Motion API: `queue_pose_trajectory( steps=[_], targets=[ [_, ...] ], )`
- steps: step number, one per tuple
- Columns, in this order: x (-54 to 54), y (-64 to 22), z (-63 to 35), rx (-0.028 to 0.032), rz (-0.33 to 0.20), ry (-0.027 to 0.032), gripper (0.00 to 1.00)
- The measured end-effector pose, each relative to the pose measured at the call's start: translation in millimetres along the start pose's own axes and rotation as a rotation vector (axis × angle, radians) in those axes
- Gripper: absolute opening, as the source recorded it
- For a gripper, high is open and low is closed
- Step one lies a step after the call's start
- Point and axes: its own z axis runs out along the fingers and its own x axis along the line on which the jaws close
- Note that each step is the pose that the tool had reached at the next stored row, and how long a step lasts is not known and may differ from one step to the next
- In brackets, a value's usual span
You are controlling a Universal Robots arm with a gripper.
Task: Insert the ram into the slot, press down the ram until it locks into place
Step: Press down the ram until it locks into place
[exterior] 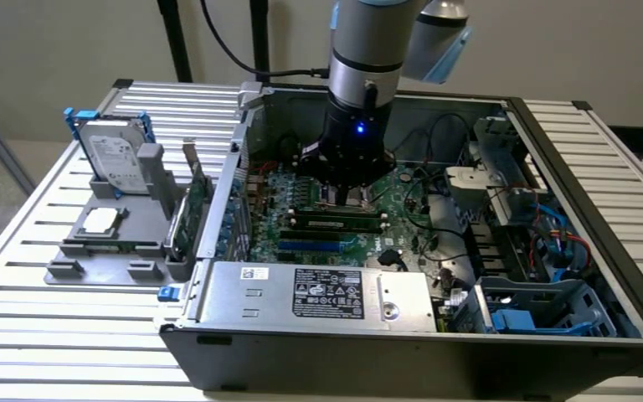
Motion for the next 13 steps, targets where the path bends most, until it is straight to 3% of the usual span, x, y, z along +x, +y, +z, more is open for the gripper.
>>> queue_pose_trajectory(
  steps=[6,13],
  targets=[
    [0.0,0.0,-0.7,-0.0028,0.069,-0.0066,0.11],
    [0.0,0.0,-0.8,-0.0062,0.07,-0.0063,0.11]
  ],
)
